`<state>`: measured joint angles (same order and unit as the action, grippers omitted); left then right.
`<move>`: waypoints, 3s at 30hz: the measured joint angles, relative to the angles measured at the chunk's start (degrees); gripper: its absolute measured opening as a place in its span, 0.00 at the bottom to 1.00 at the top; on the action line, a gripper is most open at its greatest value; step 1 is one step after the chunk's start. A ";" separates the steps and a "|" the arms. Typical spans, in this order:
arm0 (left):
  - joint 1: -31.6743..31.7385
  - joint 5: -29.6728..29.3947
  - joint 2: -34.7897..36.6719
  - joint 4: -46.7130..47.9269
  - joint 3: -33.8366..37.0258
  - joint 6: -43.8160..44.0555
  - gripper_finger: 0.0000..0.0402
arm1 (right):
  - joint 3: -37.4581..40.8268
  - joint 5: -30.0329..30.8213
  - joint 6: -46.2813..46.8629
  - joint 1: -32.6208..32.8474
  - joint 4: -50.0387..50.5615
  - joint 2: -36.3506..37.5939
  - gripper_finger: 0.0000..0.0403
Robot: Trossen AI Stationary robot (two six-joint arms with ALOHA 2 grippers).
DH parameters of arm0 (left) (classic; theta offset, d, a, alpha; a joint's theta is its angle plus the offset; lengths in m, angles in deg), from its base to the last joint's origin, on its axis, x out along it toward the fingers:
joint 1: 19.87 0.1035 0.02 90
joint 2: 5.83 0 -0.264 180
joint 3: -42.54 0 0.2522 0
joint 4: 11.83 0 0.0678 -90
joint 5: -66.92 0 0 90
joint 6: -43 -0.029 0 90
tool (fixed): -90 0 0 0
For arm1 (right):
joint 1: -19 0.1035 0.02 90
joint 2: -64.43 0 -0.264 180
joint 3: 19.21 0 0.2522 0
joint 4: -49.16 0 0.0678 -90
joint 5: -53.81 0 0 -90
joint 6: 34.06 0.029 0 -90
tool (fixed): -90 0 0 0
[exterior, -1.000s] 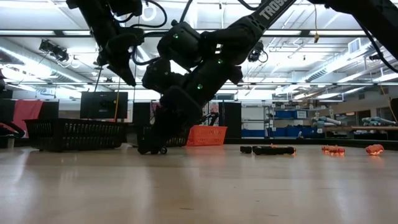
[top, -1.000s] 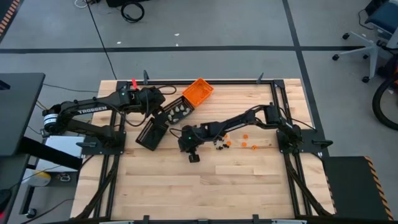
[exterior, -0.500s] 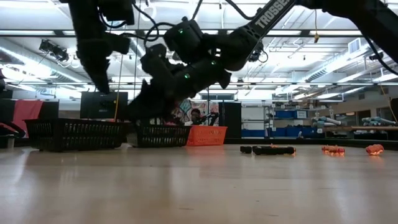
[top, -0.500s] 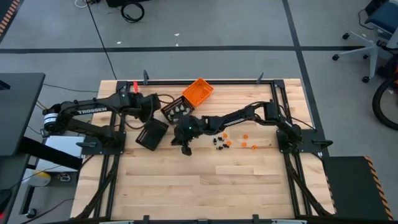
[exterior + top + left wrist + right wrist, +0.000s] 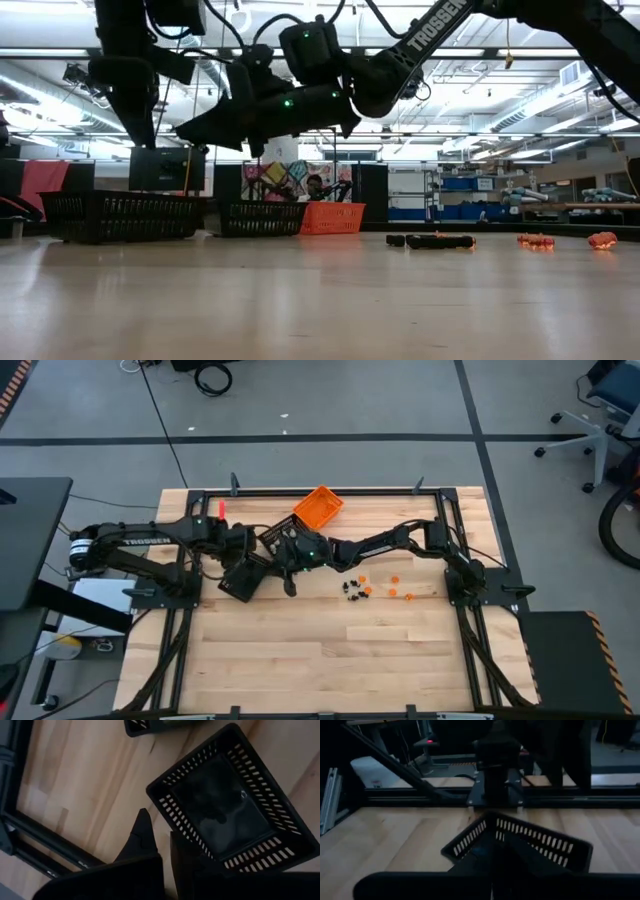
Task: Sort Halloween decoration
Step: Put the black voodoo toy into the bottom black bin, then put the orange pumpkin toy into the orange bin
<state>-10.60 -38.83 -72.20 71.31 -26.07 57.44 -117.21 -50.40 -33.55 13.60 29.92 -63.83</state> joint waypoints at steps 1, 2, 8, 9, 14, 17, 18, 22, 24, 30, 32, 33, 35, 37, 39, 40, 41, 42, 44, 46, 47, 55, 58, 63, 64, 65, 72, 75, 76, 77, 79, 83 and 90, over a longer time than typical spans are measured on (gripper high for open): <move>-0.32 -0.40 0.30 -0.04 0.00 0.02 0.00 | -0.38 0.08 -0.13 -0.02 0.02 0.00 0.10; -0.62 -1.04 0.67 -0.06 0.00 0.25 0.00 | -0.85 0.09 -0.44 -0.04 0.07 0.00 0.10; -2.25 -4.52 6.41 -0.30 0.00 1.40 0.00 | -4.10 2.22 -4.44 -0.09 0.07 0.00 0.10; -2.43 -4.62 7.68 -0.37 0.00 1.46 0.00 | -4.67 2.59 -4.90 -0.20 0.05 0.00 0.10; -2.47 -4.77 13.27 -0.65 0.00 1.53 0.00 | -6.53 2.60 -6.44 -0.89 0.07 0.00 0.10; -2.47 -4.79 15.97 -0.97 0.00 1.53 0.00 | -7.10 2.60 -7.35 -1.18 0.12 -0.04 0.10; -2.47 -4.79 16.79 -1.36 0.00 1.47 0.00 | -7.80 2.59 -7.80 -1.18 -0.15 -0.87 0.10; -2.47 -4.80 19.95 -3.57 0.00 1.01 0.00 | -14.35 0.75 -6.40 -1.40 0.95 -6.88 0.10; -2.47 -4.79 21.37 -3.76 0.00 1.33 0.00 | -18.76 0.91 -4.98 -1.38 2.85 -9.66 0.10; -2.50 -4.68 24.15 -2.45 0.00 5.80 0.00 | -30.20 1.09 -2.15 -1.37 11.72 -15.84 0.12; -2.50 -4.64 24.61 -1.58 0.00 6.66 0.00 | -31.96 1.13 -2.73 -1.28 15.14 -16.49 0.12; -2.50 -4.63 24.68 -1.45 0.00 6.93 0.00 | -32.15 1.14 -3.35 -1.26 15.78 -16.36 0.13; -2.50 -4.62 25.09 -1.14 0.00 7.21 0.00 | -32.30 1.22 -4.09 -1.25 16.50 -16.05 0.14; -2.50 -4.61 25.15 -1.02 0.00 7.21 0.00 | -32.35 1.00 -4.11 -1.27 17.49 -16.05 0.15; -2.50 -4.61 25.19 -1.02 0.00 7.23 0.00 | -32.29 0.85 -4.10 -1.27 18.80 -16.18 0.18; -2.50 -4.61 25.18 -1.02 0.00 7.23 0.00 | -32.29 0.83 -4.33 -1.27 19.34 -16.18 0.19; -2.50 -4.61 25.18 -1.02 0.00 7.23 0.00 | -32.29 0.79 -4.83 -1.27 19.73 -16.18 0.21; -2.50 -4.61 25.18 -1.00 0.00 7.21 0.00 | -32.29 0.76 -5.21 -1.25 20.01 -16.18 0.23; -2.50 -4.61 25.18 -1.02 0.00 7.04 0.00 | -32.29 0.72 -5.48 -1.25 20.39 -16.18 0.28; -2.50 -4.61 25.17 -1.04 0.00 7.02 0.00 | -32.27 0.72 -5.52 -1.25 20.39 -16.18 0.33; -2.50 -4.61 25.18 -1.10 0.00 7.02 0.00 | -32.27 0.72 -5.53 -1.25 20.30 -16.17 0.35; -2.50 -4.77 25.16 -2.30 0.00 6.64 0.00 | -32.22 1.45 -9.42 -1.21 32.11 -10.84 0.40; -2.50 -6.03 25.16 -3.80 0.00 5.42 0.00 | -32.24 3.11 -11.86 -1.31 42.06 -7.13 0.38; -2.50 -10.63 25.16 -7.77 0.00 5.29 0.00 | -32.24 3.54 -12.43 -2.22 57.62 -1.96 0.36; -2.47 -11.29 25.14 -8.60 0.00 5.31 0.00 | -32.24 3.52 -12.08 -2.45 60.83 -0.93 0.36; -2.47 -12.07 25.14 -9.33 0.00 5.29 0.00 | -32.24 3.58 -11.49 -2.67 64.03 -0.10 0.36; -2.47 -15.87 24.12 -13.73 0.00 5.57 0.00 | -32.24 2.81 -7.53 -4.24 86.39 2.46 0.36; -2.47 -16.13 22.78 -16.78 -0.02 5.78 0.00 | -32.14 1.68 -6.63 -4.59 96.13 2.39 0.36; -2.47 -16.12 22.03 -17.83 -0.01 5.76 0.00 | -31.72 1.46 -6.79 -4.62 98.52 2.31 0.37; -2.47 -16.10 21.33 -19.09 -0.01 5.75 0.00 | -31.11 1.40 -7.16 -4.62 100.49 2.26 0.37; -2.47 -16.14 19.72 -21.04 -0.02 5.75 0.00 | -29.40 1.44 -7.90 -4.51 105.51 2.05 0.37; -2.47 -16.14 15.51 -24.69 -0.02 5.98 0.00 | -22.47 1.55 -7.48 -3.74 107.85 3.99 0.36; -2.50 -13.92 8.10 -26.33 -0.02 7.63 0.00 | -3.97 5.73 -3.26 -1.02 96.10 17.70 0.36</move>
<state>-13.10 -52.75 -64.11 44.98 -26.09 65.07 -121.18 -44.67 -36.81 12.57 126.02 -46.13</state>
